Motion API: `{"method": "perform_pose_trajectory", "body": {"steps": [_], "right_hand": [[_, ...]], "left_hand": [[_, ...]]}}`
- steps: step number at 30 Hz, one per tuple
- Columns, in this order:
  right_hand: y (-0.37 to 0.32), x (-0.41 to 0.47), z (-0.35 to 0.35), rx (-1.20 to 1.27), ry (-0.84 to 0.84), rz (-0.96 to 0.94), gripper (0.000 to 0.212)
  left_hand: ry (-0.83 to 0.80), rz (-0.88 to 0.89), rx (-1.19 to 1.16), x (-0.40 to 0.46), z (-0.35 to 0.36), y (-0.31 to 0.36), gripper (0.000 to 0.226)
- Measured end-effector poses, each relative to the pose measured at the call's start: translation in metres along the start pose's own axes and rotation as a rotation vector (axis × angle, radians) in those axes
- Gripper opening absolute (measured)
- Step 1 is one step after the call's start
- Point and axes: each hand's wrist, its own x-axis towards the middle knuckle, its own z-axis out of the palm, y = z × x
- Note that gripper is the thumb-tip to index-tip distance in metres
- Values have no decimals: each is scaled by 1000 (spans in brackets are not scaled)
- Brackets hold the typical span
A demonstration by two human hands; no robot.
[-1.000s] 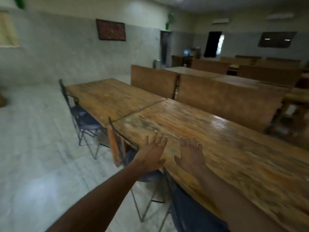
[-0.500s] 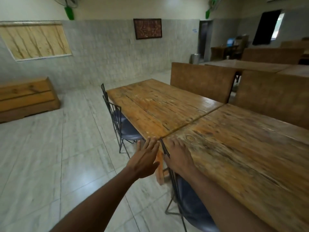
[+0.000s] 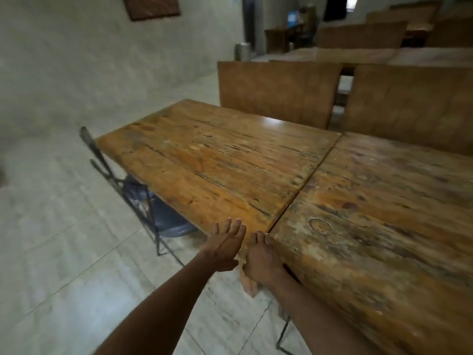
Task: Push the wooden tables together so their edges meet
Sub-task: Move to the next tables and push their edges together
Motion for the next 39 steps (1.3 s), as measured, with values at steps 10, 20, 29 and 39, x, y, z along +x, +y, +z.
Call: {"method": "perform_pose_trajectory", "body": {"steps": [10, 20, 29, 39], "right_hand": [[-1, 74, 61, 29, -81, 530, 129], [7, 87, 73, -47, -32, 501, 110], [4, 98, 70, -21, -80, 564, 100], [6, 105, 53, 47, -115, 586, 84]], "left_hand": [[-142, 430, 80, 125, 68, -49, 130], [-77, 535, -52, 155, 88, -49, 125], [-107, 484, -49, 173, 77, -39, 128], [-163, 467, 16, 172, 67, -40, 135]]}}
